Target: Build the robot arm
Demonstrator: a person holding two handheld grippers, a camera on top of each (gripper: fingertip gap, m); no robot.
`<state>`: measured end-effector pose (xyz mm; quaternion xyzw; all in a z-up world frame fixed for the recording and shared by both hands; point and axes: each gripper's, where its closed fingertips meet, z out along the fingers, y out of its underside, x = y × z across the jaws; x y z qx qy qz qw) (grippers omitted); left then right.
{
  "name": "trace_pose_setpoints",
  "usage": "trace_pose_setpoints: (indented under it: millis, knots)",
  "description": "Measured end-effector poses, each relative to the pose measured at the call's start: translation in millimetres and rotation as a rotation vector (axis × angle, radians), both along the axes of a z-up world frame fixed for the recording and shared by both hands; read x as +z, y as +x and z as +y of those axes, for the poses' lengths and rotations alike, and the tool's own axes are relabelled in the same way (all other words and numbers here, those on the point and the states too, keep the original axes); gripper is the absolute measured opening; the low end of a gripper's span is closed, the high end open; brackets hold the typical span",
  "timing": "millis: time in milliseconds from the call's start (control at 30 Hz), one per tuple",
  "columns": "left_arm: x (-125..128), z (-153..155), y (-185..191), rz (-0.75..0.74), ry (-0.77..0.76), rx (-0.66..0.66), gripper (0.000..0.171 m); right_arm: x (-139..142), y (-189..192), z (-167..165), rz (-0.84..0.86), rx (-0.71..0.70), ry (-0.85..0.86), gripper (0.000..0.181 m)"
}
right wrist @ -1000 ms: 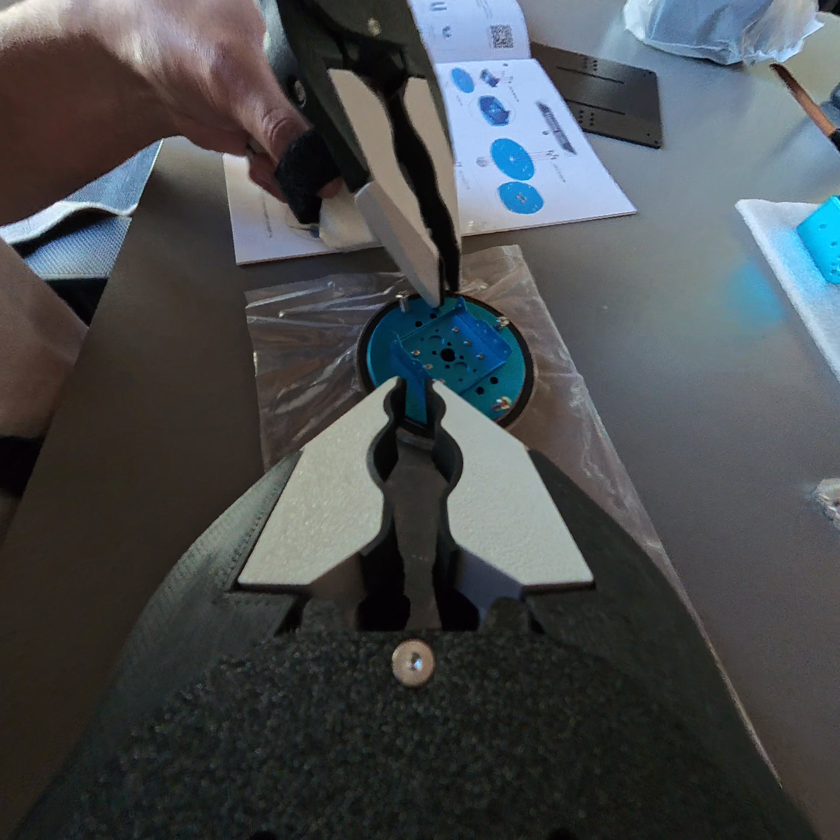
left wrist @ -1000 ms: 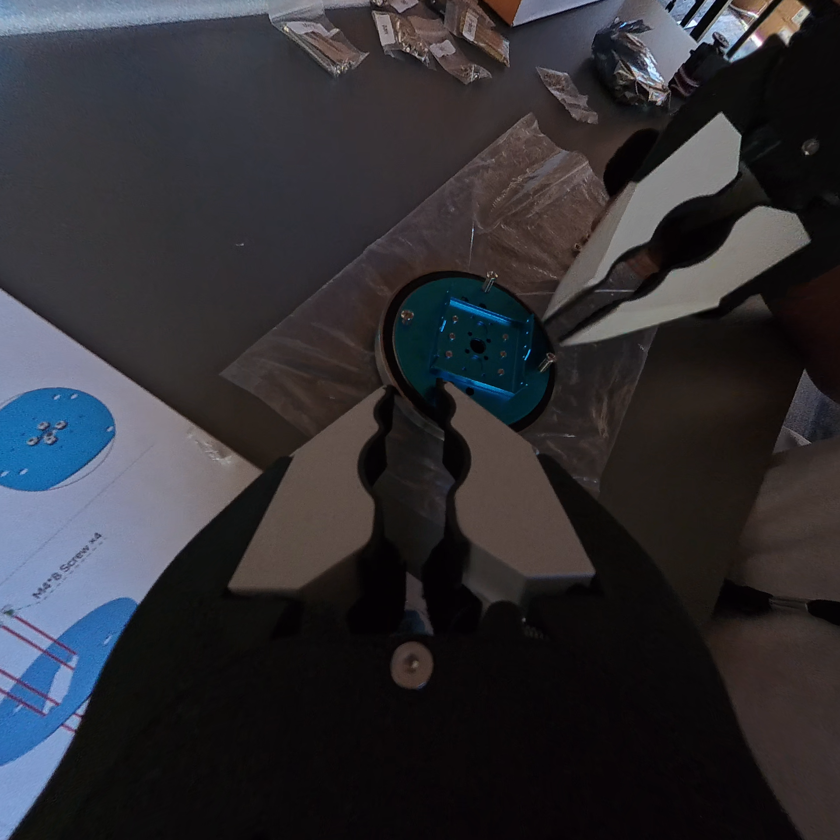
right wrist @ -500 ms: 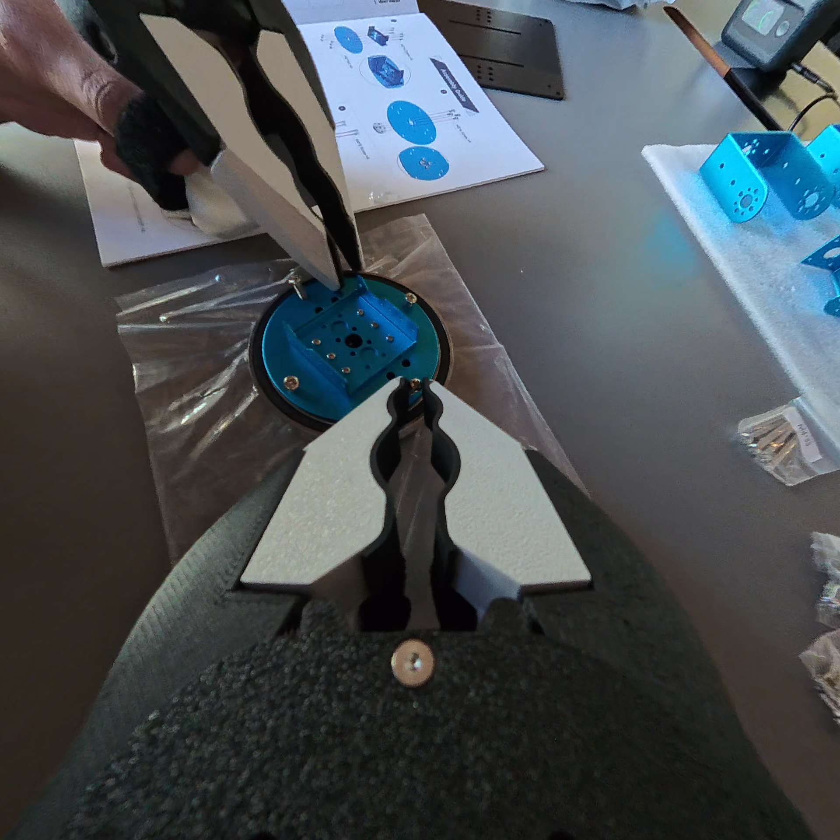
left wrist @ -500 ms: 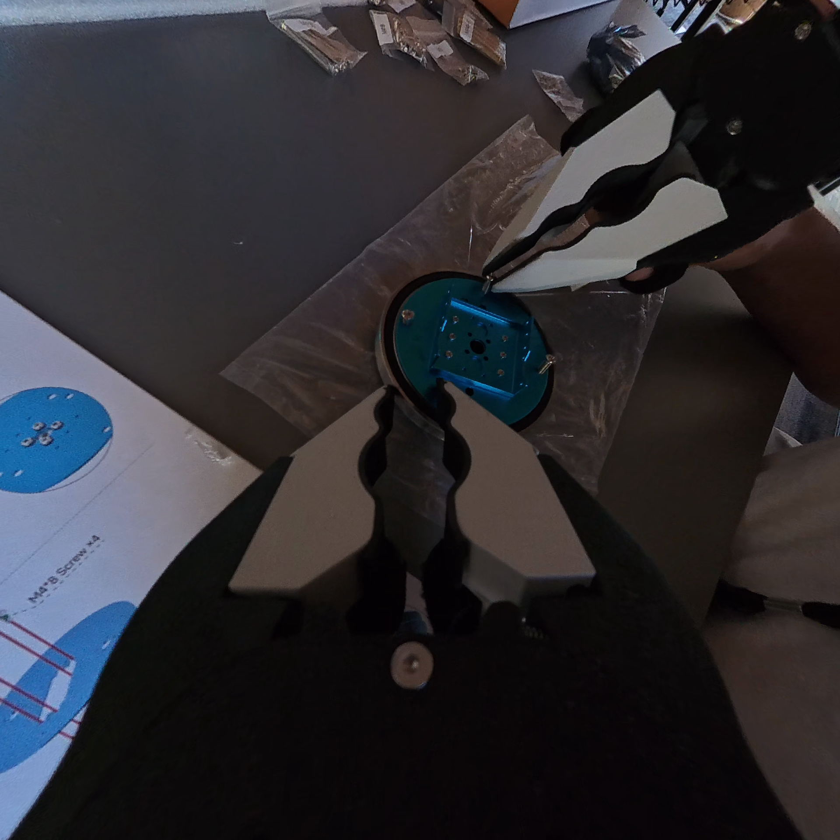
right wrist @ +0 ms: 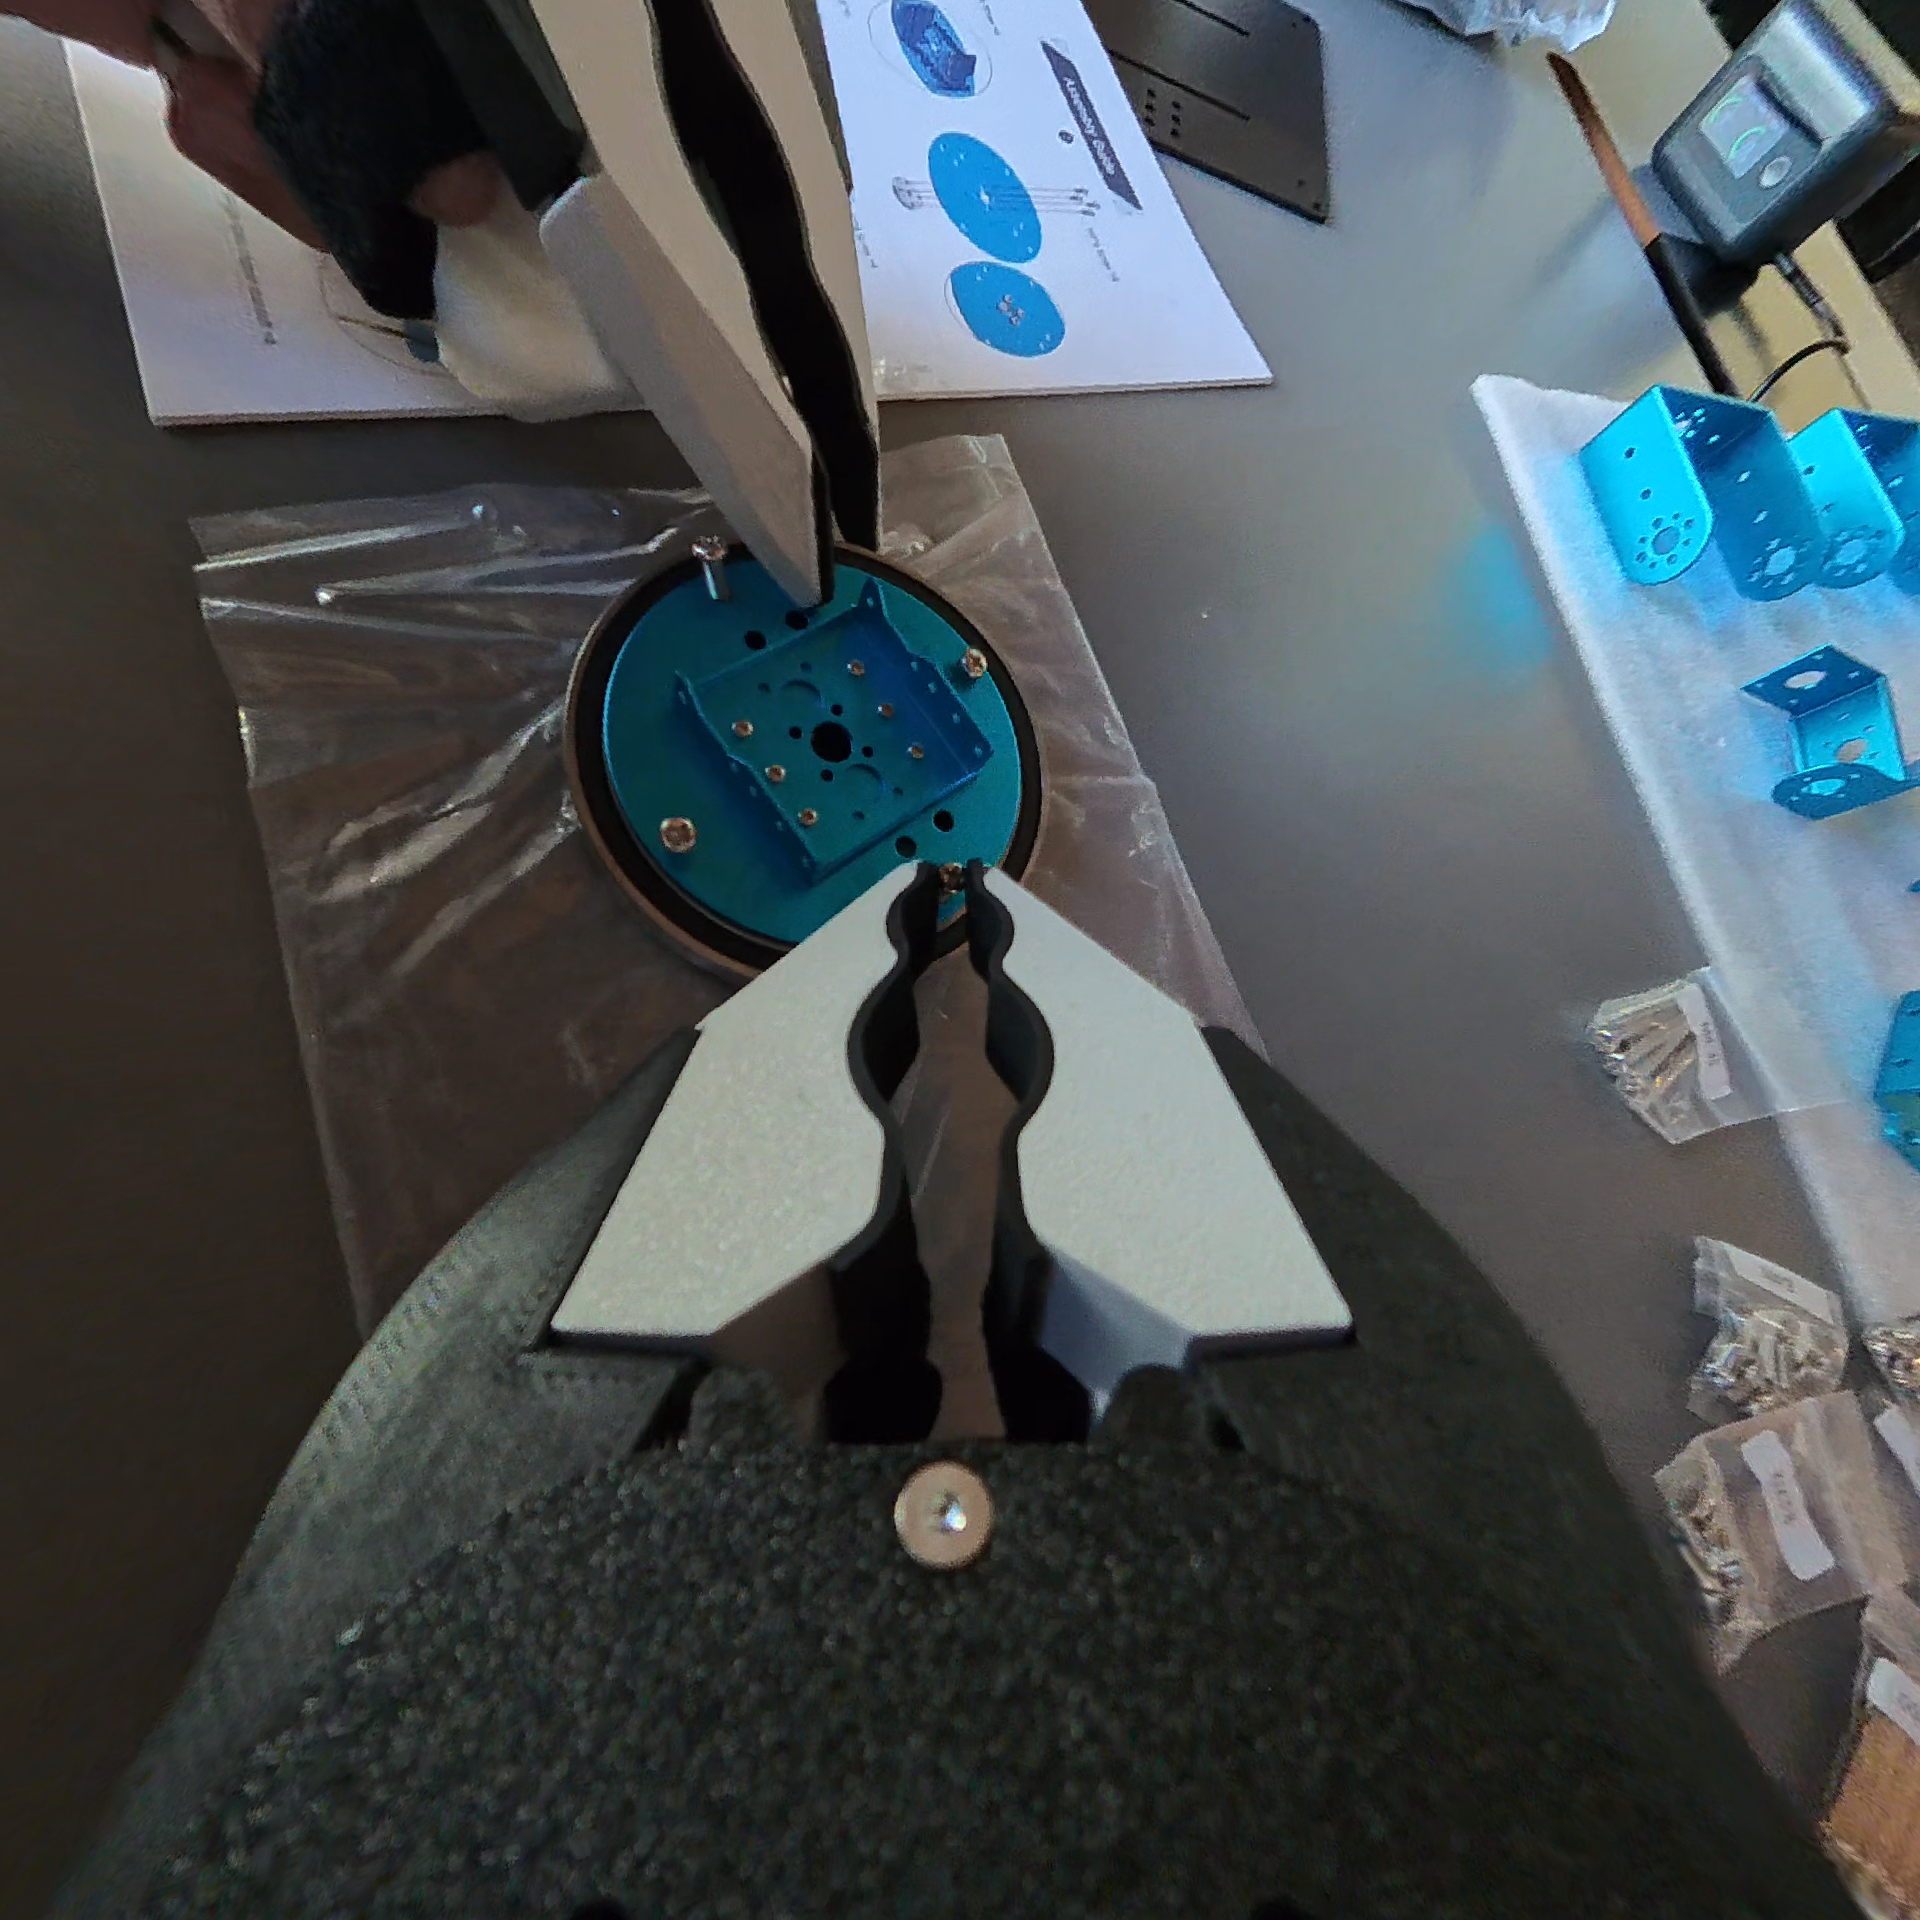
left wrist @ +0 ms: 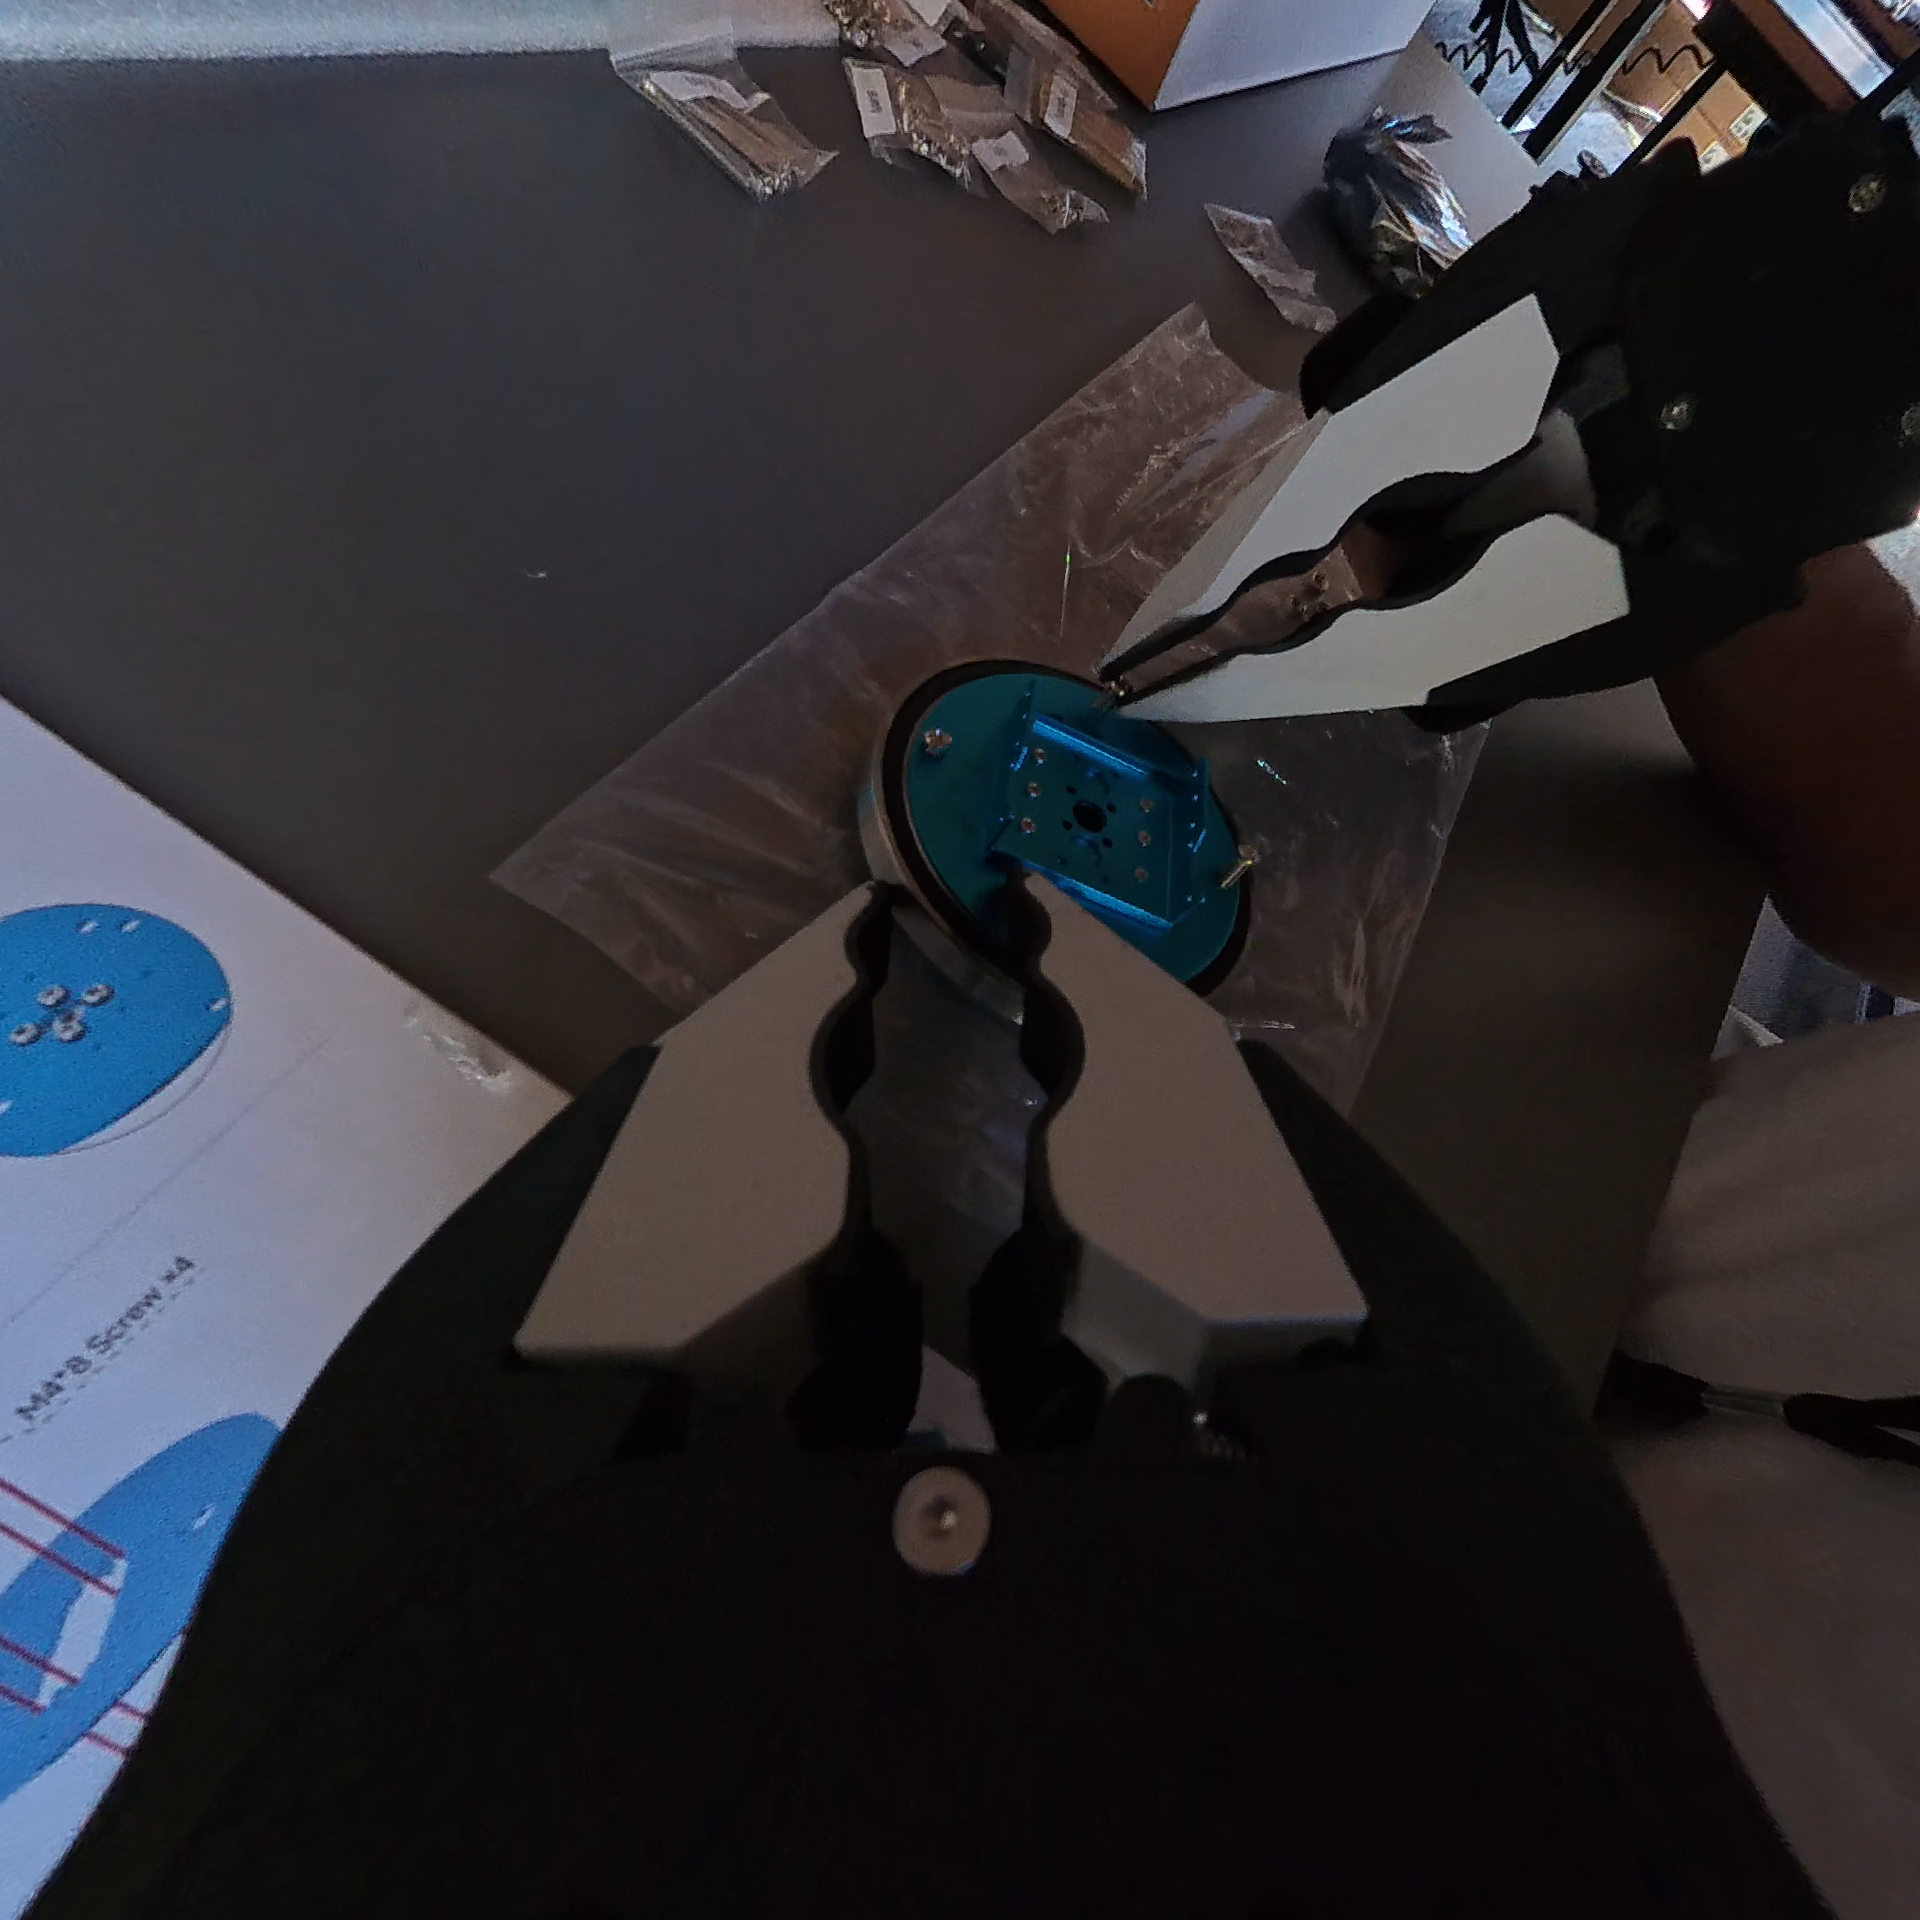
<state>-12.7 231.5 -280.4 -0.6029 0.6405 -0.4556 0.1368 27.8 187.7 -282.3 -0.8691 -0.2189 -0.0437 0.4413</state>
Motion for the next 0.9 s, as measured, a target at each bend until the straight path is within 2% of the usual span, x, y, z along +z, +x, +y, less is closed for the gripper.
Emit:
trace_pose_setpoints:
  millis: [233, 533, 733, 900]
  knots:
    - [-0.4, 0.1, 0.6, 0.011, -0.045, 0.004, 0.022, -4.2, -4.2, -3.2, 0.156, 0.005, -0.035, 0.004]
    - [-1.4, 0.0, 1.0, 0.034, -0.115, 0.014, 0.022, -4.2, 0.7, 1.3, 0.140, -0.017, -0.016, 0.005]
    - [-2.3, 0.7, 1.8, 0.047, -0.118, 0.014, 0.021, -3.1, 1.4, 1.4, 0.207, -0.024, -0.029, 0.005]
    - [-3.8, 0.9, 0.4, 0.052, -0.118, 0.017, 0.020, 11.2, -3.5, 0.6, 0.281, -0.003, -0.002, 0.022]
